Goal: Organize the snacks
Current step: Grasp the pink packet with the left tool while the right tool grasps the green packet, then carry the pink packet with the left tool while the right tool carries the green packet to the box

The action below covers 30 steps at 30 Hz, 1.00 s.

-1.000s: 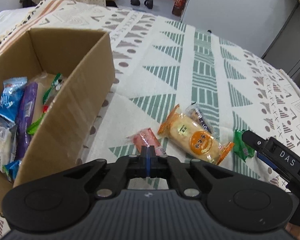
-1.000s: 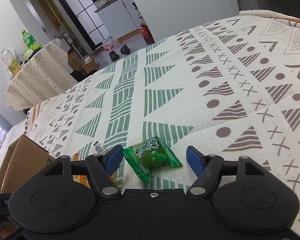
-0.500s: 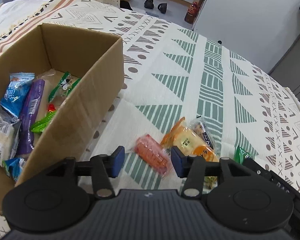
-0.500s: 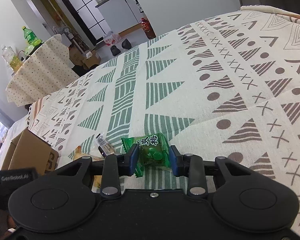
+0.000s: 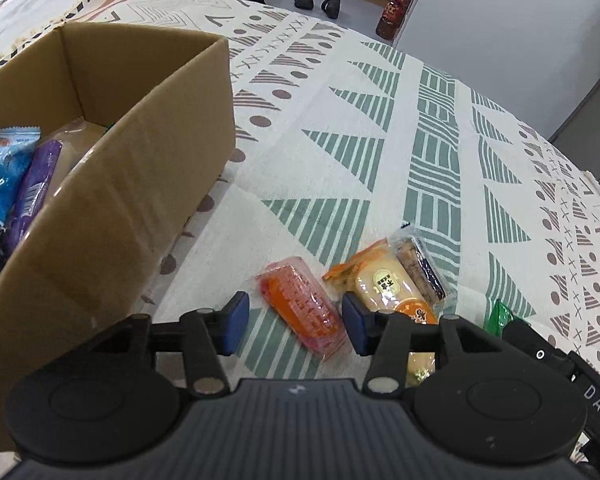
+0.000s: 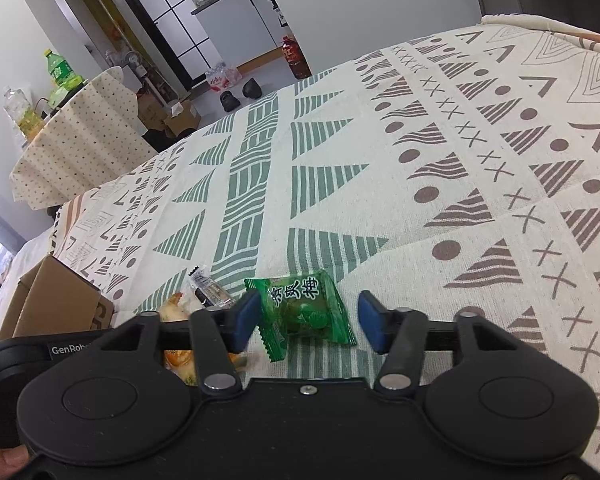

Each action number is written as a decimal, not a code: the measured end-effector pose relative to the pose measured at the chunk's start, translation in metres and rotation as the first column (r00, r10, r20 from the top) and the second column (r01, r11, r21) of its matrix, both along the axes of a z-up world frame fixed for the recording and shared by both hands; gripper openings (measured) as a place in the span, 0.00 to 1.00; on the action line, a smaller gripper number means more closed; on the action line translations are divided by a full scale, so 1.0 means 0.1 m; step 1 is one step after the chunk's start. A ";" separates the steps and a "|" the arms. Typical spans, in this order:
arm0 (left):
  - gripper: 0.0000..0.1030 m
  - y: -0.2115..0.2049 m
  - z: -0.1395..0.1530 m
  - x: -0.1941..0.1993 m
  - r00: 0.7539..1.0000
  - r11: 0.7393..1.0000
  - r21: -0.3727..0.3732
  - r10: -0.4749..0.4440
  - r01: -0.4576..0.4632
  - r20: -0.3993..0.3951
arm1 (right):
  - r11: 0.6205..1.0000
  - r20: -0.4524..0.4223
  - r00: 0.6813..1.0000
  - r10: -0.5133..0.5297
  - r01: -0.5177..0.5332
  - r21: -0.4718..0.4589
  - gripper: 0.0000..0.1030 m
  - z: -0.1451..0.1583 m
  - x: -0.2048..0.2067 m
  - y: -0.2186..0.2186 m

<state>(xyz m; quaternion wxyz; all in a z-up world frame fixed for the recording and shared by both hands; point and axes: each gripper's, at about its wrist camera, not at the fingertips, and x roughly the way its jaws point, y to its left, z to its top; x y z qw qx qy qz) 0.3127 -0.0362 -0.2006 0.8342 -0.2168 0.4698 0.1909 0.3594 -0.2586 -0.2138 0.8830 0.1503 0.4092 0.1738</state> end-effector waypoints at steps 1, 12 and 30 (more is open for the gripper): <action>0.48 -0.01 0.00 0.01 1.000 1.000 0.008 -0.003 0.003 -0.002 | 1.000 0.001 1.000 -0.002 0.002 -0.003 0.57 -0.01 0.01 0.00; 0.19 -0.01 -0.01 0.01 0.999 0.998 0.055 -0.034 0.034 0.004 | 0.999 -0.014 0.999 0.033 -0.033 0.006 0.38 -0.07 0.03 0.07; 0.18 0.05 0.55 -0.27 0.990 0.992 0.077 -0.106 0.099 0.094 | 0.999 0.067 0.997 0.043 -0.045 0.022 0.34 0.39 -0.28 0.21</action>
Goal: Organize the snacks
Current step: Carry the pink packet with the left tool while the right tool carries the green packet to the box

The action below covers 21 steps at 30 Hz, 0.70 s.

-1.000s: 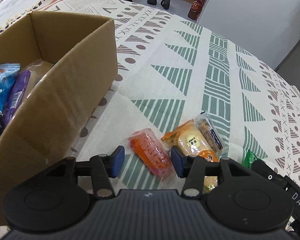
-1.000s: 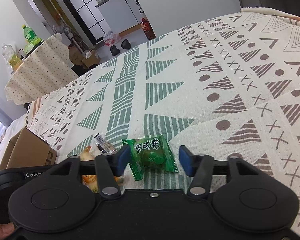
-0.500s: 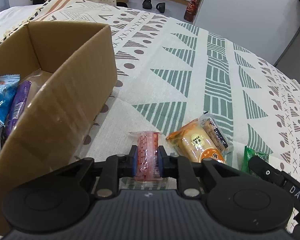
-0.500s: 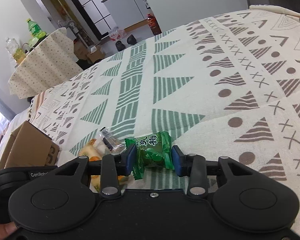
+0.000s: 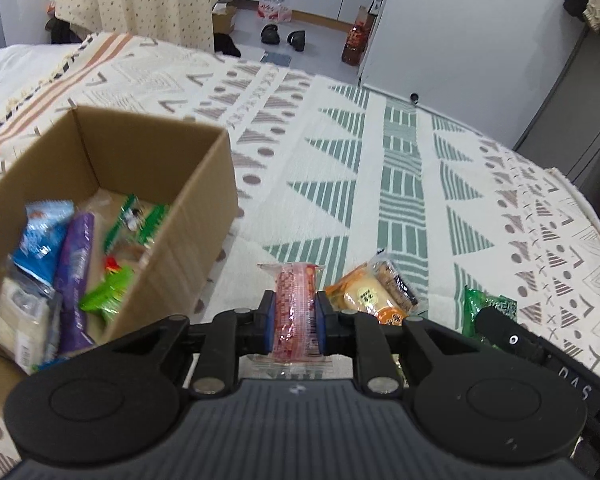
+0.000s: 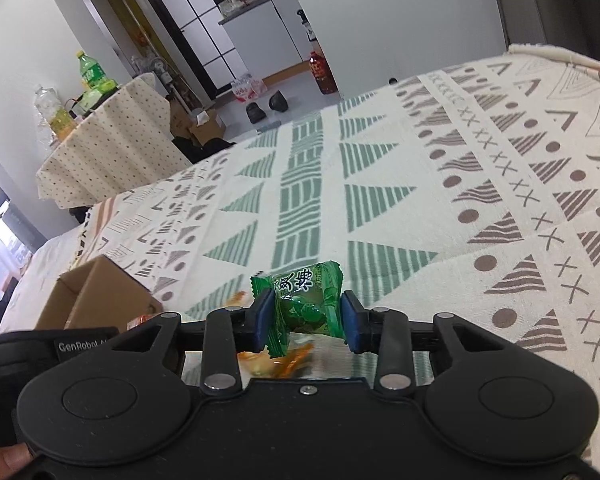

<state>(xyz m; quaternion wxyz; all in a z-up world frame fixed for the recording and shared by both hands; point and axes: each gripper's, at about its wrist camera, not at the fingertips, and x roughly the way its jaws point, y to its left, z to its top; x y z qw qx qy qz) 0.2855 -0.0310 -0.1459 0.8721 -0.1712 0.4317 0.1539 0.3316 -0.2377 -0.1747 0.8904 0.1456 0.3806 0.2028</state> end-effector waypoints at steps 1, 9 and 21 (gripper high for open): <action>0.18 0.02 0.03 -0.01 1.000 1.000 0.001 -0.002 0.002 0.004 | 1.000 0.005 1.000 -0.002 0.002 0.000 0.34 0.03 -0.02 0.02; 0.18 0.15 0.26 -0.19 0.999 1.000 0.005 -0.012 0.012 0.037 | 1.000 0.054 0.998 -0.012 0.011 0.021 0.34 0.25 -0.15 0.14; 0.18 0.47 0.58 -0.40 0.996 1.000 -0.001 -0.011 0.011 0.094 | 0.999 0.160 0.987 0.011 -0.017 0.036 0.34 0.58 -0.32 0.37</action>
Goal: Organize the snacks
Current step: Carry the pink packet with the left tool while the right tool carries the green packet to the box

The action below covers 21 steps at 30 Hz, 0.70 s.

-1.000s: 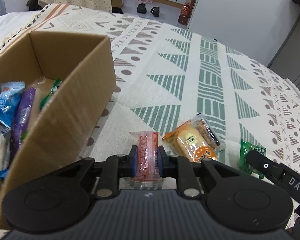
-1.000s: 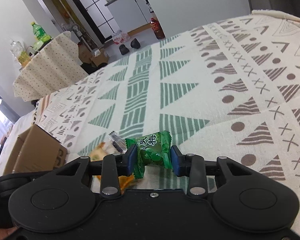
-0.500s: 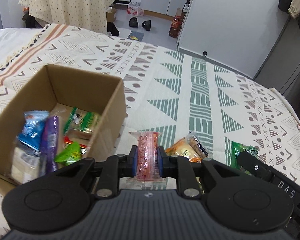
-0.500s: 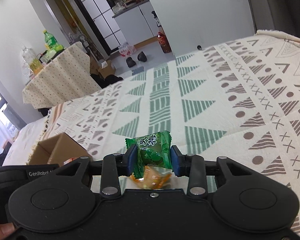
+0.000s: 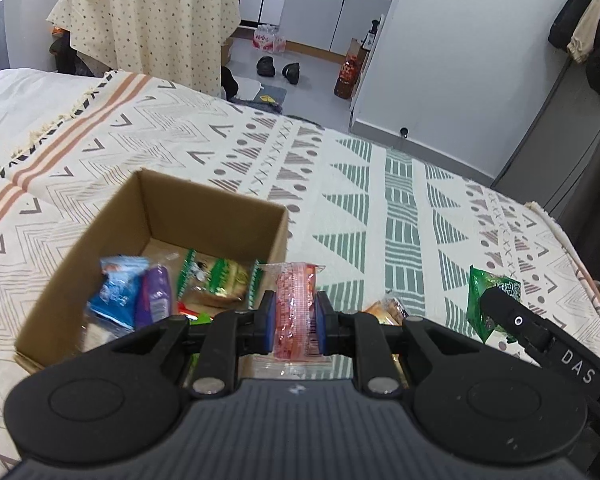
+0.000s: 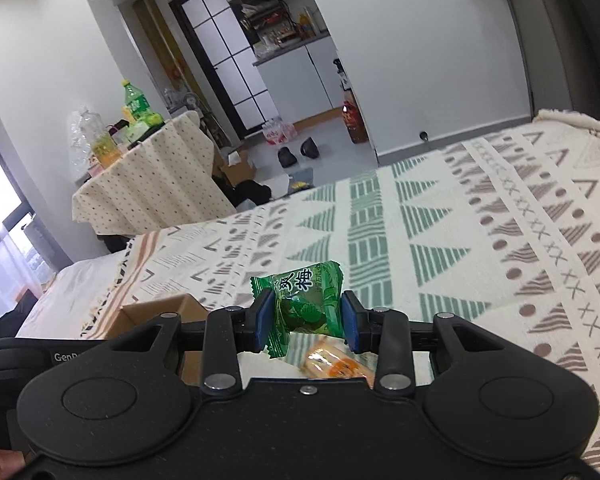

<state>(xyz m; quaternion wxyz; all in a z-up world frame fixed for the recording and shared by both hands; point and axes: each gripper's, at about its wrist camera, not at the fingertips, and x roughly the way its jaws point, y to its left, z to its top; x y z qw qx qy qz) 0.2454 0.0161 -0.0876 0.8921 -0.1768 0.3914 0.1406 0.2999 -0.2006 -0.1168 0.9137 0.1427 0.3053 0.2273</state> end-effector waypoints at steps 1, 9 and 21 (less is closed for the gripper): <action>0.18 0.04 0.02 -0.02 1.000 1.000 -0.001 0.001 -0.001 0.005 | 1.000 0.005 1.000 0.004 -0.004 0.000 0.34 0.02 -0.01 0.03; 0.18 0.35 0.10 -0.14 0.999 0.999 -0.024 0.029 -0.028 0.020 | 0.999 0.027 0.998 0.049 -0.049 0.010 0.34 0.12 -0.13 0.28; 0.18 0.81 0.06 -0.21 0.997 0.996 -0.050 0.077 -0.076 0.025 | 0.996 0.061 0.994 0.086 -0.085 -0.016 0.34 0.17 -0.21 0.68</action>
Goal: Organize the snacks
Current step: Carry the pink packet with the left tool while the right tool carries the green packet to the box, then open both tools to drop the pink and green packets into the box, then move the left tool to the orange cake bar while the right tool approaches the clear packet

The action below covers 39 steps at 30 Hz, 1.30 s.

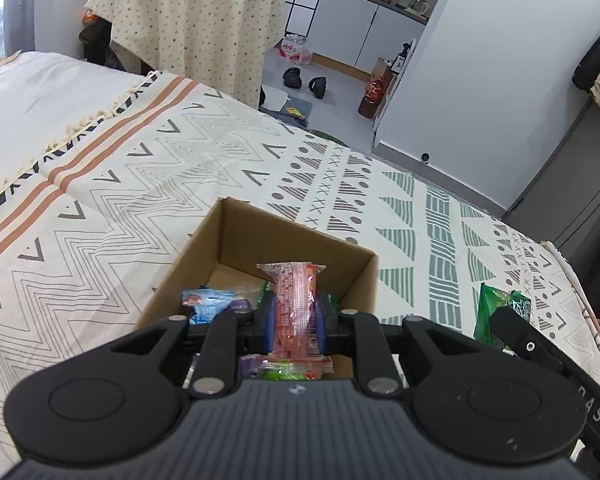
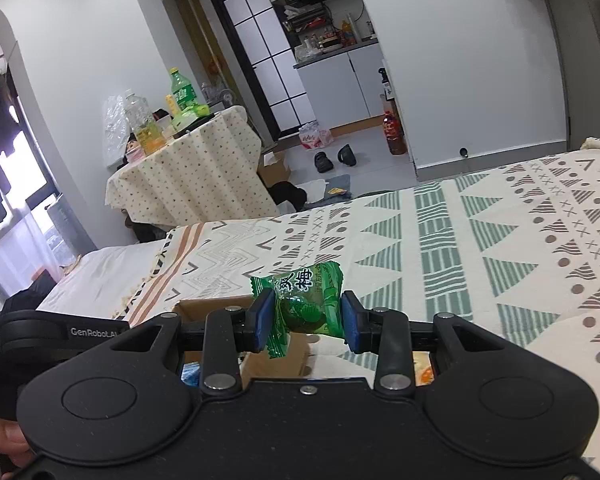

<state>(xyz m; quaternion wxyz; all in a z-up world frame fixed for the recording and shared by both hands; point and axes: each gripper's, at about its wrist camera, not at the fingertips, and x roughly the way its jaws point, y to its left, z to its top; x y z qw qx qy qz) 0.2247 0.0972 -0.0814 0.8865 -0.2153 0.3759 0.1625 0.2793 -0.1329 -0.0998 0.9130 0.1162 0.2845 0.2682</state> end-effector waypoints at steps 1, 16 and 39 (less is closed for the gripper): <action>0.18 0.03 -0.01 0.01 1.000 1.000 -0.003 0.003 -0.003 -0.001 | 1.000 0.000 1.000 0.003 -0.003 0.000 0.34 0.00 0.00 0.03; 0.18 0.35 -0.07 0.11 0.999 0.999 -0.035 0.033 -0.032 0.010 | 0.995 0.005 0.995 0.099 -0.099 -0.009 0.34 -0.04 -0.04 0.51; 0.74 0.16 -0.02 0.07 0.997 0.998 -0.005 0.070 -0.070 -0.032 | 0.999 -0.101 0.995 -0.010 0.006 -0.036 0.64 -0.14 0.06 -0.06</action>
